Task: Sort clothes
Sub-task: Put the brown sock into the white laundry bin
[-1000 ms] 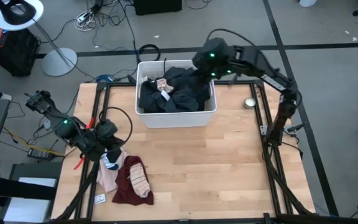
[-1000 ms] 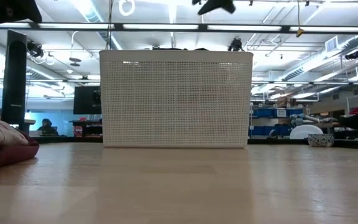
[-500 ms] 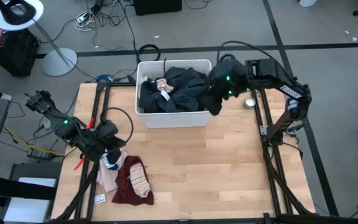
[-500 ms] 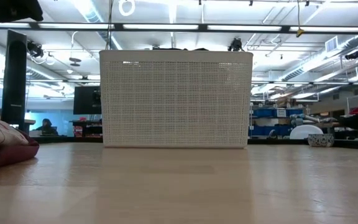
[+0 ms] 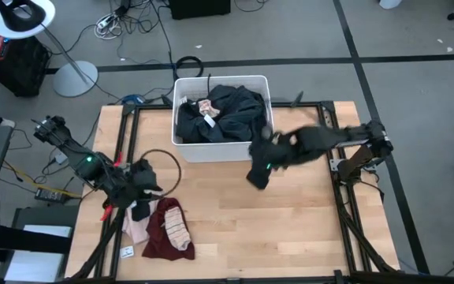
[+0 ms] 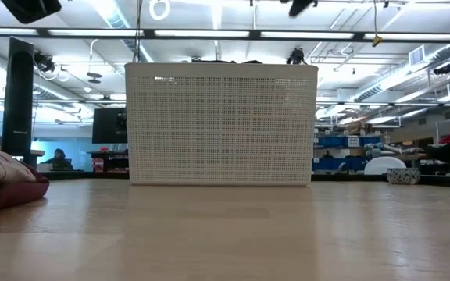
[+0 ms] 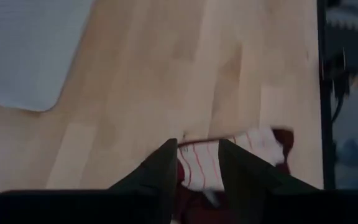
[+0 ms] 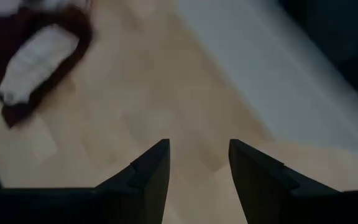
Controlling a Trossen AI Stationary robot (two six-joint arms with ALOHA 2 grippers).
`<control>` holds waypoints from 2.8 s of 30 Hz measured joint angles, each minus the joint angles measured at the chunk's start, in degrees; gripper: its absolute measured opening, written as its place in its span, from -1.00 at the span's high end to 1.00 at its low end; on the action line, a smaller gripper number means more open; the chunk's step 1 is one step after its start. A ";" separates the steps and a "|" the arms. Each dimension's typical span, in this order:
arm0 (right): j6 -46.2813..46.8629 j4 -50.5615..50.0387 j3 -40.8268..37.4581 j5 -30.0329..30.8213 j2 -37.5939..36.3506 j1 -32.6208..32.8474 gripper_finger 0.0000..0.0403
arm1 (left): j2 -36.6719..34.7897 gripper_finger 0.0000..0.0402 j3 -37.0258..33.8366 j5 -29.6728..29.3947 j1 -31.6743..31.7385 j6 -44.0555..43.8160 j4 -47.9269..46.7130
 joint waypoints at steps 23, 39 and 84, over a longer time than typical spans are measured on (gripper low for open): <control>13.09 18.41 -29.12 -5.39 -1.06 12.60 0.24 | 23.41 0.40 0.00 15.98 2.60 10.55 13.24; 33.38 19.17 -47.96 -2.30 -16.77 23.58 0.29 | 30.16 0.40 0.00 21.75 2.56 5.28 22.83; 41.07 19.86 -52.32 6.80 -22.43 28.80 0.34 | 32.63 1.00 23.91 6.39 4.20 -11.14 -10.80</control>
